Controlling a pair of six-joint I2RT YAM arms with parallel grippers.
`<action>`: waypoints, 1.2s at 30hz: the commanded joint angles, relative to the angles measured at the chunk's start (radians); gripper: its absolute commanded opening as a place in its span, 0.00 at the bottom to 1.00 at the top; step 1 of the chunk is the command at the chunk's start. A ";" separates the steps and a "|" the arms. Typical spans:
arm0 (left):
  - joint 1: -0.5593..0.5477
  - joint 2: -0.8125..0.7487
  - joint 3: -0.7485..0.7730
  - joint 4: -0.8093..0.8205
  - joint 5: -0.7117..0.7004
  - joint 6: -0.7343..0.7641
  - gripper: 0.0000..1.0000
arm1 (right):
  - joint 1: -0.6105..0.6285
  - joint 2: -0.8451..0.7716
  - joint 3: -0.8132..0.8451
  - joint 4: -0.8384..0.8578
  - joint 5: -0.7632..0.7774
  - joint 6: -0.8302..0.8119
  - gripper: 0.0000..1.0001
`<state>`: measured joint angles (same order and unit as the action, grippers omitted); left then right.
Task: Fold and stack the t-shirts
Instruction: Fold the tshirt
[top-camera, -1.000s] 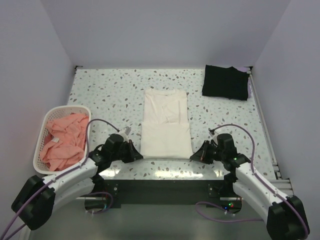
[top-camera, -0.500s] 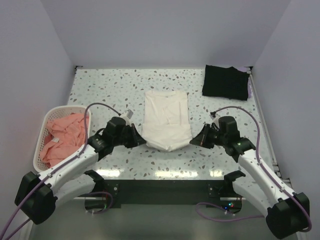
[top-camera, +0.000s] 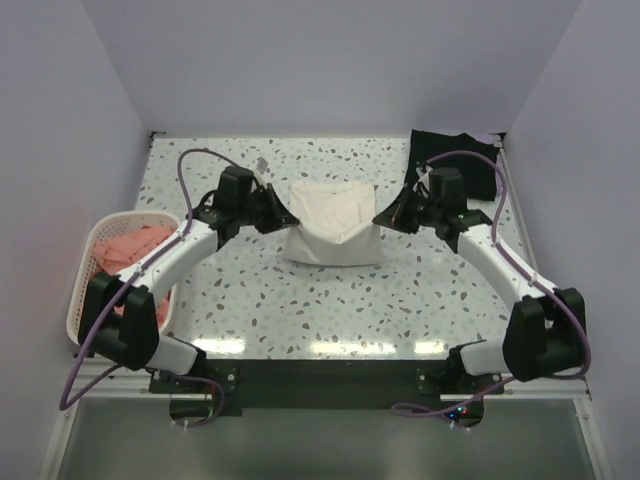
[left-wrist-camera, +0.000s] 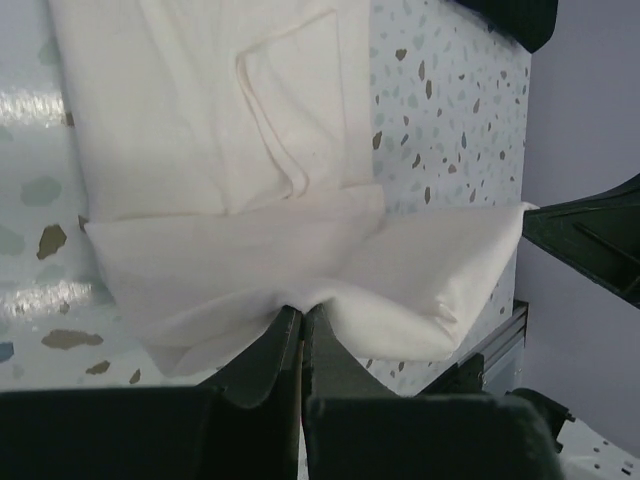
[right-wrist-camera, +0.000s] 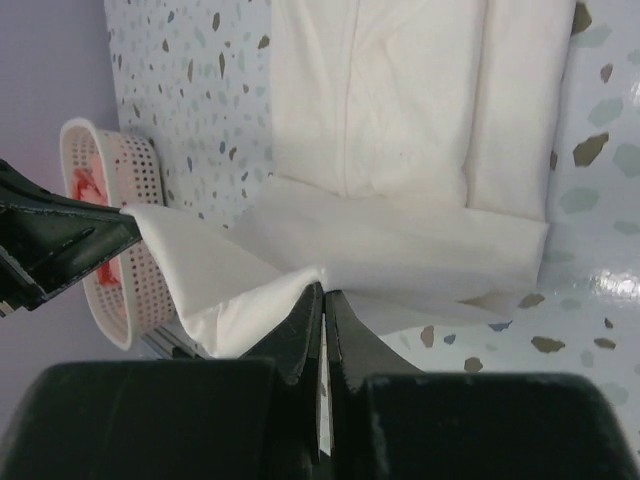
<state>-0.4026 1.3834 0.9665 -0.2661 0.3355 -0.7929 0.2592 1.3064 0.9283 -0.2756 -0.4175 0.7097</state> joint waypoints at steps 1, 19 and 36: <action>0.053 0.100 0.132 0.090 0.051 0.006 0.00 | -0.046 0.109 0.146 0.105 -0.013 0.013 0.00; 0.257 0.945 0.856 0.413 0.223 -0.058 0.19 | -0.143 1.076 1.117 0.196 -0.136 0.089 0.21; 0.217 0.726 0.581 0.501 0.065 -0.052 0.42 | -0.072 0.843 0.832 0.164 0.069 -0.124 0.63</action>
<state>-0.0994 2.1921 1.5772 0.1772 0.4519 -0.8566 0.1307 2.2269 1.8465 -0.1646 -0.4110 0.6525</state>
